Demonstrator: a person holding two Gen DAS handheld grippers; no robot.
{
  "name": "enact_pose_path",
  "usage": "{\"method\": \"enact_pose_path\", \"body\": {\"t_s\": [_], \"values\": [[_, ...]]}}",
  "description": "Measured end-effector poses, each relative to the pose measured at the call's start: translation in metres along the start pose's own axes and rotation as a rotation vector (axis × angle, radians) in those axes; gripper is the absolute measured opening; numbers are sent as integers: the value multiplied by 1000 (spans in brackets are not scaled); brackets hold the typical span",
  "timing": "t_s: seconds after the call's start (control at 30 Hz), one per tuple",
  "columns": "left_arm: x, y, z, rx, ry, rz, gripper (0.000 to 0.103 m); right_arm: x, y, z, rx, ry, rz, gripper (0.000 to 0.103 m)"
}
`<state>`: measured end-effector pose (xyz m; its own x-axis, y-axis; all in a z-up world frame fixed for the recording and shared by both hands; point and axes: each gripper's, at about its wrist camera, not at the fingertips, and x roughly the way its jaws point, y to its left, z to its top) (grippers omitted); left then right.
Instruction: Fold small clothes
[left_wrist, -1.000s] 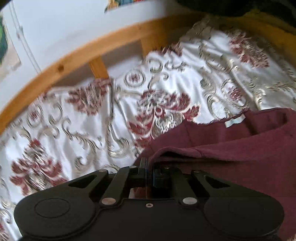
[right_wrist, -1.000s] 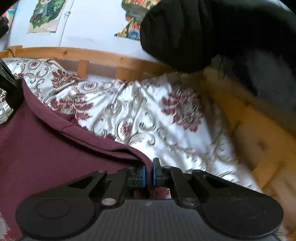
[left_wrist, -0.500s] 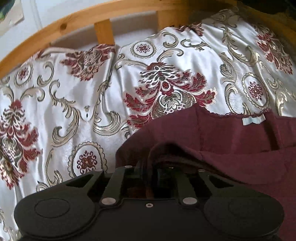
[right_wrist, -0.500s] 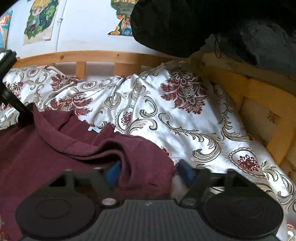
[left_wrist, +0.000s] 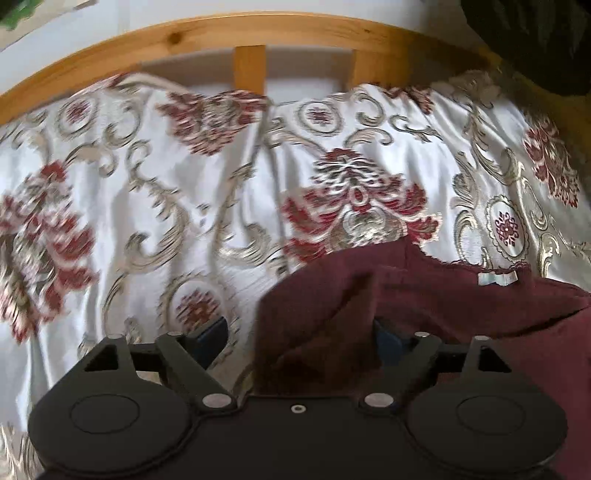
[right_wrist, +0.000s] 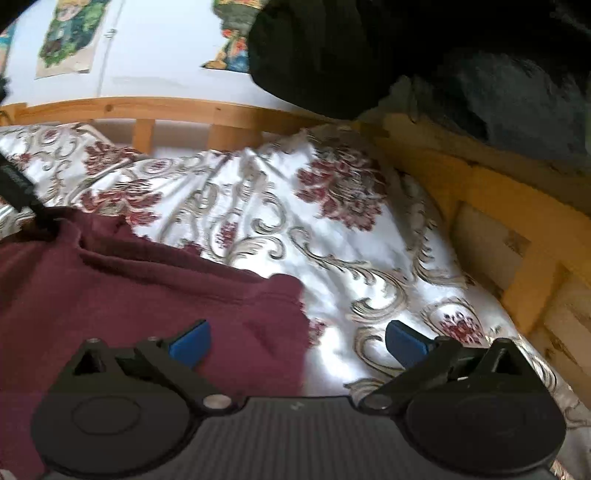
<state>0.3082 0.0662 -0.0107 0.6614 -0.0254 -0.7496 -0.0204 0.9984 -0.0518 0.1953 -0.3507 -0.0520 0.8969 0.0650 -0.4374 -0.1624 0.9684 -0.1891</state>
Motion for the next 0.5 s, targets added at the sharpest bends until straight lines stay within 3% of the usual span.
{"method": "enact_pose_path", "body": {"t_s": [0.13, 0.27, 0.5], "values": [[-12, 21, -20, -51, -6, -24, 87, 3, -6, -4, 37, 25, -4, 103], [-28, 26, -33, -22, -54, -43, 94, 2, -5, -4, 34, 24, -7, 103], [-33, 14, -26, 32, -87, -101, 98, 3, -3, -4, 29, 29, -7, 103]]}}
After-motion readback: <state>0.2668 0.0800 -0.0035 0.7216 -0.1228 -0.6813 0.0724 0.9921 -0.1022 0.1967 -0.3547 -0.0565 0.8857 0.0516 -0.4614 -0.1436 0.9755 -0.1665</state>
